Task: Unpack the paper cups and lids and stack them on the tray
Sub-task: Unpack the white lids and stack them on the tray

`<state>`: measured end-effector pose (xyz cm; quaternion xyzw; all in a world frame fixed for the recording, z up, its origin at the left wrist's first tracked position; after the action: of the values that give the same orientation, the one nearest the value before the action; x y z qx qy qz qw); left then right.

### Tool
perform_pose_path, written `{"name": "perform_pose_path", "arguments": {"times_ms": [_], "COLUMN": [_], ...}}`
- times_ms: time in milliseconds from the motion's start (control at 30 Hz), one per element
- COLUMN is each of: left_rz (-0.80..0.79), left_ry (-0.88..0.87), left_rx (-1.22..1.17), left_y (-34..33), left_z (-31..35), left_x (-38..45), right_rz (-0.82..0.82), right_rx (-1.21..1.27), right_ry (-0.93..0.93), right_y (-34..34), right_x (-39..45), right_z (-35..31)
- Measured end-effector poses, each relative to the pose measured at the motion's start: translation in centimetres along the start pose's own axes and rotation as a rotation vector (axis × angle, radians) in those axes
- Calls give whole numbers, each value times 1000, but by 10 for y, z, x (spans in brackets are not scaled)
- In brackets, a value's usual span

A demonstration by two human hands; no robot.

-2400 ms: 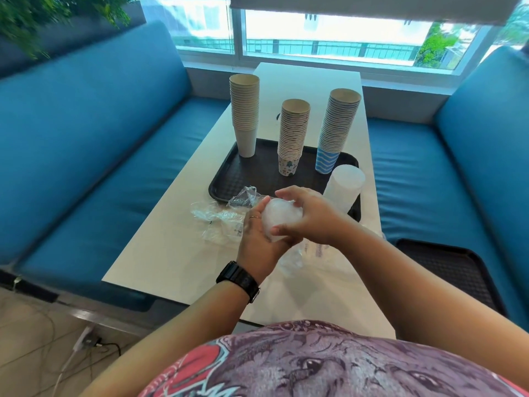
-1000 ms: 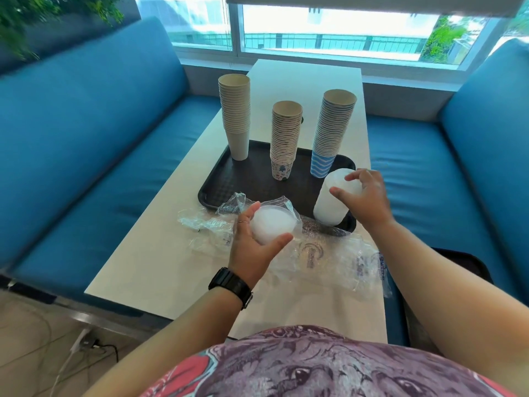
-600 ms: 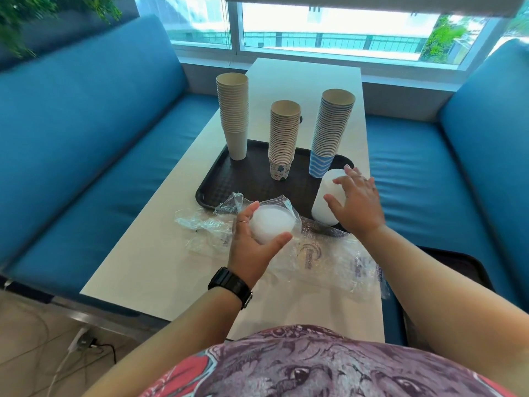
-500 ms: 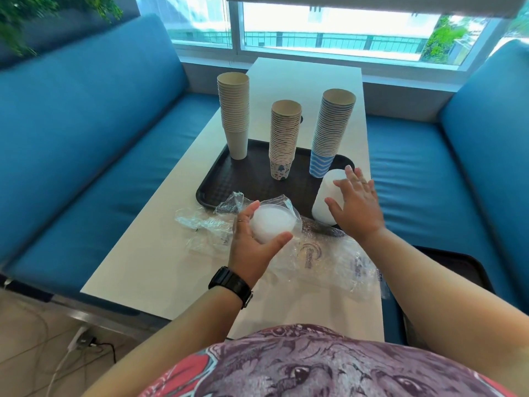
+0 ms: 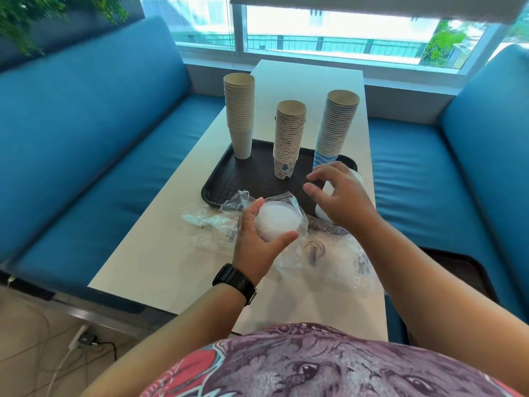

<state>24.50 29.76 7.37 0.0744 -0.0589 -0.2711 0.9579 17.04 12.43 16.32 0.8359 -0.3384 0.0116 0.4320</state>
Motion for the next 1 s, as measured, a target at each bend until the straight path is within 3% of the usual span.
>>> {"name": "perform_pose_path", "arguments": {"times_ms": [133, 367, 700, 833, 1000], "left_rz": [-33, -48, -35, -37, -25], "left_ry": [-13, -73, -123, -129, -112], "left_rx": [35, 123, 183, 143, 157], "left_y": [3, 11, 21, 24, 26], "left_z": [2, 7, 8, 6, 4], "left_x": [-2, -8, -15, -15, -13], "right_rz": [-285, -509, -545, -485, -343], "right_rx": [-28, -142, -139, 10, 369], "right_ry": [43, 18, 38, 3, -75], "right_y": [-11, -32, -36, -33, -22], "right_x": [-10, -20, -28, -27, -24], "right_z": [-36, -49, -60, -56, -54]}}
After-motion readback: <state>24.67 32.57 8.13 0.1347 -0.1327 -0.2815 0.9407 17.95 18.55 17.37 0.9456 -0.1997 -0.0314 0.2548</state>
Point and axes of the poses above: each hand's wrist, its own x-axis towards the middle knuckle, its own y-axis out of the back of the hand, z = x × y, the point moved 3 cm from there along x, towards the middle knuckle, and after that the axes turned 2 degrees about z, right-handed, at the moved point
